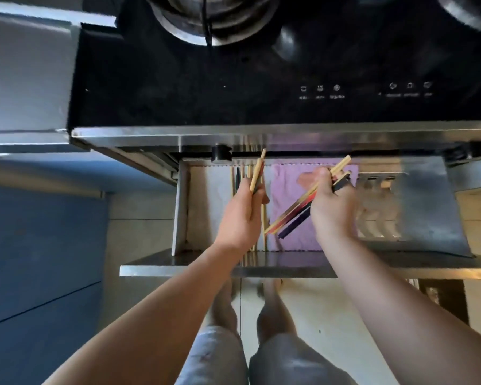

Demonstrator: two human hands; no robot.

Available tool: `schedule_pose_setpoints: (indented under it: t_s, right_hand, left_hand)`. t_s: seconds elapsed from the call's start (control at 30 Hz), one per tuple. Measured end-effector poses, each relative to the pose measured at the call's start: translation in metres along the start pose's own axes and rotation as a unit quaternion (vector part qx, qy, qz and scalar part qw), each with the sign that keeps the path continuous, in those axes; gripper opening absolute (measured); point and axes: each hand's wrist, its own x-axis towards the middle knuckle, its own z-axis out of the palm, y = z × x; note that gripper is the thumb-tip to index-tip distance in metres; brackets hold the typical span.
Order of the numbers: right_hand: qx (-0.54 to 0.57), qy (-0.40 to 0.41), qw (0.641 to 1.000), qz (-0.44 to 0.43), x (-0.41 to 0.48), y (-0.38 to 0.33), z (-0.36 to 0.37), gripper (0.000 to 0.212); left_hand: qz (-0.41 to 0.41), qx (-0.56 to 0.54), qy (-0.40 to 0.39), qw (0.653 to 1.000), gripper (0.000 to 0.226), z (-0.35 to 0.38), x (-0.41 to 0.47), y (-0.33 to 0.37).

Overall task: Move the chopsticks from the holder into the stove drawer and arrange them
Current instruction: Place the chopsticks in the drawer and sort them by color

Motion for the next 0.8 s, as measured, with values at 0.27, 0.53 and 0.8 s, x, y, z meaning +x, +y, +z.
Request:
schedule_pose_setpoints:
  t_s: [0.27,0.53,0.8]
  right_hand:
    - [-0.033,-0.086,0.995,0.044,0.064,0.087,0.070,0.031]
    - [-0.067,-0.150,0.982,0.098,0.107,0.139,0.132,0.022]
    - [-0.320,-0.174,0.931,0.033,0.121,0.179,0.138,0.028]
  left_hand:
    - [-0.134,-0.048,-0.009,0.990,0.024,0.054,0.053,-0.095]
    - [-0.225,-0.011,-0.039,0.974,0.014,0.076,0.098,-0.168]
    - [-0.254,0.136,-0.064,0.955,0.033,0.063,0.098,-0.200]
